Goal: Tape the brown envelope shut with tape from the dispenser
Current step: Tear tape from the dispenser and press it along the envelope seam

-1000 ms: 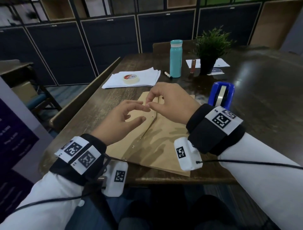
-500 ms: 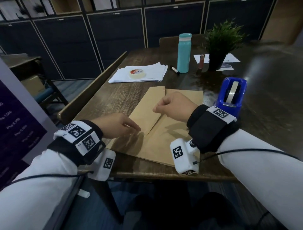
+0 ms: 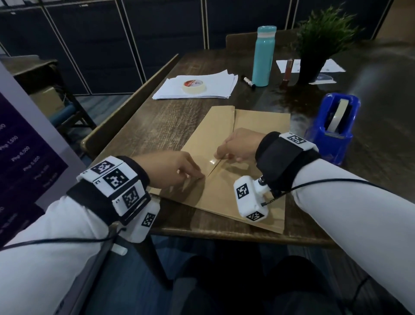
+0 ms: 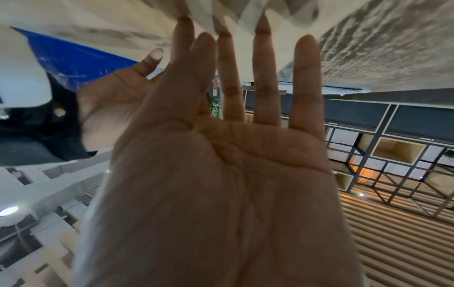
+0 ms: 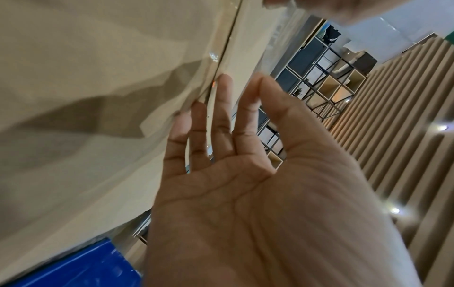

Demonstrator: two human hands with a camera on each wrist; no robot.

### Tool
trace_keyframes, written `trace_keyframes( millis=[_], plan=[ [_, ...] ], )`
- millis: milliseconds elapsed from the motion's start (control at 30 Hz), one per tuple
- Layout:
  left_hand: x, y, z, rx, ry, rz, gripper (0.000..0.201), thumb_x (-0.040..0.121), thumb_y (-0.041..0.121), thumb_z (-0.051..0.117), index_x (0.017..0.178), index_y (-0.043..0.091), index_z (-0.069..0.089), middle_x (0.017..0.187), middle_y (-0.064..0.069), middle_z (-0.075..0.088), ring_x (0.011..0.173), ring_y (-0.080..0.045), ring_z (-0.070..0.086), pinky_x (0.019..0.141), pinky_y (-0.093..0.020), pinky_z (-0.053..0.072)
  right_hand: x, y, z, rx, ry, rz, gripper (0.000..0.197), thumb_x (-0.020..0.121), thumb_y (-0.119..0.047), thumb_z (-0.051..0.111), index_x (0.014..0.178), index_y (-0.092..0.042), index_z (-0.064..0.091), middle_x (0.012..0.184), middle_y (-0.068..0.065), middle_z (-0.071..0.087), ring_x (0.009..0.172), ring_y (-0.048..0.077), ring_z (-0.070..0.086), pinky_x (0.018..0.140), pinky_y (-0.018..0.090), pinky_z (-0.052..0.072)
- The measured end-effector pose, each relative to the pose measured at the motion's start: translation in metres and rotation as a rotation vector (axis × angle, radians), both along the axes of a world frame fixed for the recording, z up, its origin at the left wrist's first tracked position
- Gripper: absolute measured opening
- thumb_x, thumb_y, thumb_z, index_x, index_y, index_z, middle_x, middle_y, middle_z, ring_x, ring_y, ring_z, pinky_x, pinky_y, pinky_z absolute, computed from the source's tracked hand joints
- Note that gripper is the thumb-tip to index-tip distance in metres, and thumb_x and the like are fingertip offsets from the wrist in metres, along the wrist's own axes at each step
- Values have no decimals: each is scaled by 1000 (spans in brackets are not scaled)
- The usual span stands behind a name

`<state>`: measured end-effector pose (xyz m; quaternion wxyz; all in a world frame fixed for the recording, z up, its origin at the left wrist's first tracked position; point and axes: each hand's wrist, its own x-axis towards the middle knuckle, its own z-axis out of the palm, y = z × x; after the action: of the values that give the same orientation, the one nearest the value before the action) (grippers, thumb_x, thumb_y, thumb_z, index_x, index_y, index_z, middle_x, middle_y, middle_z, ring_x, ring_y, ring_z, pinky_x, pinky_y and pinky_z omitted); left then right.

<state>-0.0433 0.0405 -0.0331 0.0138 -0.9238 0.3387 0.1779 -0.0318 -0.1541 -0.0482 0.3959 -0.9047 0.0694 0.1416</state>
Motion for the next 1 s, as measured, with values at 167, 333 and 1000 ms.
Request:
trace_keyframes(
  millis=[167, 333, 1000],
  plan=[
    [0, 1, -4, 9, -3, -11, 50, 93, 9, 43, 128, 41, 57, 139, 14, 44, 119, -9, 47, 92, -18, 36, 2, 0, -2, -62, 9, 50, 23, 76, -28, 73, 72, -8, 62, 71, 9, 58, 70, 24, 50, 71, 32, 42],
    [3, 3, -4, 2, -12, -15, 51, 92, 9, 44, 125, 44, 58, 139, 18, 46, 119, -7, 48, 93, -19, 36, 2, 0, 0, -117, 31, 83, 26, 75, -30, 74, 68, -9, 60, 62, 6, 54, 67, 23, 49, 71, 31, 41],
    [8, 7, -9, -76, 3, 25, 50, 89, 7, 46, 115, 45, 66, 136, 28, 49, 123, -2, 47, 101, -19, 34, 9, 9, -1, -240, 27, 98, 28, 74, -33, 75, 76, -14, 54, 91, 10, 58, 83, 27, 54, 83, 37, 49]
  ],
)
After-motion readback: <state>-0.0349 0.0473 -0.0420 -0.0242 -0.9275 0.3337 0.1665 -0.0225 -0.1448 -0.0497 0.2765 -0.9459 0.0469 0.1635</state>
